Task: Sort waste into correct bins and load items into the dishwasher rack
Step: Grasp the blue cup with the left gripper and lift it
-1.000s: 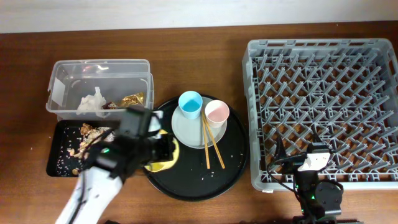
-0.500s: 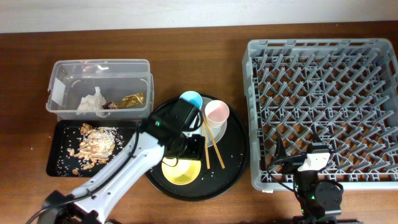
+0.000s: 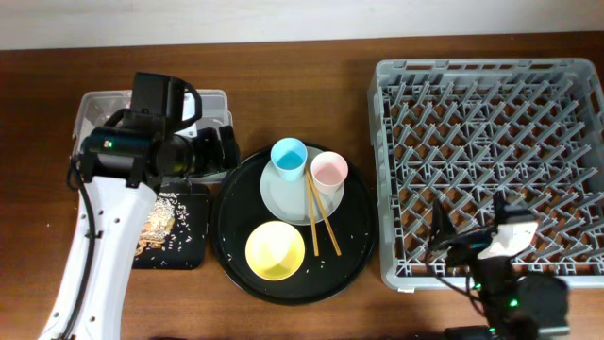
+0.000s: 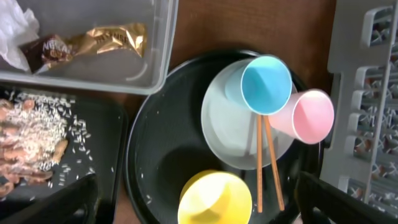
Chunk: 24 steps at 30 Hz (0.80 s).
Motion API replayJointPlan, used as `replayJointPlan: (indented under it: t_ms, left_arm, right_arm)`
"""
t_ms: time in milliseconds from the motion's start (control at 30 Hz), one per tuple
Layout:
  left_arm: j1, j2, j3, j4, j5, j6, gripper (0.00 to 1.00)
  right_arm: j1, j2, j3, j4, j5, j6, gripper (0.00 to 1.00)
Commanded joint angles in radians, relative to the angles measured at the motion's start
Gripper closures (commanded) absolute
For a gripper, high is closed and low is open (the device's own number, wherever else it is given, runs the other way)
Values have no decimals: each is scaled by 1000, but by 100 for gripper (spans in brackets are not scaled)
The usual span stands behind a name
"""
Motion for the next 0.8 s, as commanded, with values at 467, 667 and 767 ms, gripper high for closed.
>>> replayJointPlan:
  t_ms: [467, 667, 767]
  left_arm:
    - [-201, 325, -66, 279, 0, -126, 47]
    - [-201, 492, -66, 380, 3, -129, 63]
    - [-200, 500, -65, 399, 0, -129, 86]
  right_arm:
    - [-6, 851, 634, -561, -482, -53, 2]
    - [-6, 851, 634, -574, -460, -53, 2]
    - [-6, 851, 634, -587, -459, -53, 2]
